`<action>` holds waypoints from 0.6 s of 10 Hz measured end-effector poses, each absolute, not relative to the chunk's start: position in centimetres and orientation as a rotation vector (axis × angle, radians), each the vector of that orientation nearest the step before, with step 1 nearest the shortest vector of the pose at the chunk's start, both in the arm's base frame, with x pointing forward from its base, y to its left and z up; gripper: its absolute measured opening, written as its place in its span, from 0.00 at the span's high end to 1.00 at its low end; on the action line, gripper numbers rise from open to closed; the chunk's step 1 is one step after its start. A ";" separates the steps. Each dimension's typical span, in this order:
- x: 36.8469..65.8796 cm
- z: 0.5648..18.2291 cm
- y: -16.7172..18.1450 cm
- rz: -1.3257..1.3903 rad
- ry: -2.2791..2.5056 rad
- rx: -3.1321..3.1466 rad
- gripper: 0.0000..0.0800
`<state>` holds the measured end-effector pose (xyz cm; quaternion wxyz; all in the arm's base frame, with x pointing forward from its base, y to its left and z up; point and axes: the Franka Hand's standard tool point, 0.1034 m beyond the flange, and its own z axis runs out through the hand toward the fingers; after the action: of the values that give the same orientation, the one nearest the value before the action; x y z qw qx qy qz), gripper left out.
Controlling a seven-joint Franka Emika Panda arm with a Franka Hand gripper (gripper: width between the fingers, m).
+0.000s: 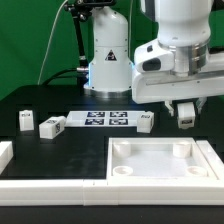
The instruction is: Assemble one leg
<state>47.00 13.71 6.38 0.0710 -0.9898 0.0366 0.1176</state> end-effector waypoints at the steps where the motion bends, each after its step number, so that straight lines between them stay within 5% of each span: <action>1: 47.7 7.1 13.5 0.214 0.115 -2.990 0.64; 6: 49.9 9.4 13.2 -0.395 0.121 -2.963 0.64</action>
Offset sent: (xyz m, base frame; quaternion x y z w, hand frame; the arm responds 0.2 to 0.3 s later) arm 0.0258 -0.0174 0.0230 -0.0272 0.1593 -0.0427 0.9859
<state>49.87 13.20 9.38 0.0747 -0.9876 0.0402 -0.1318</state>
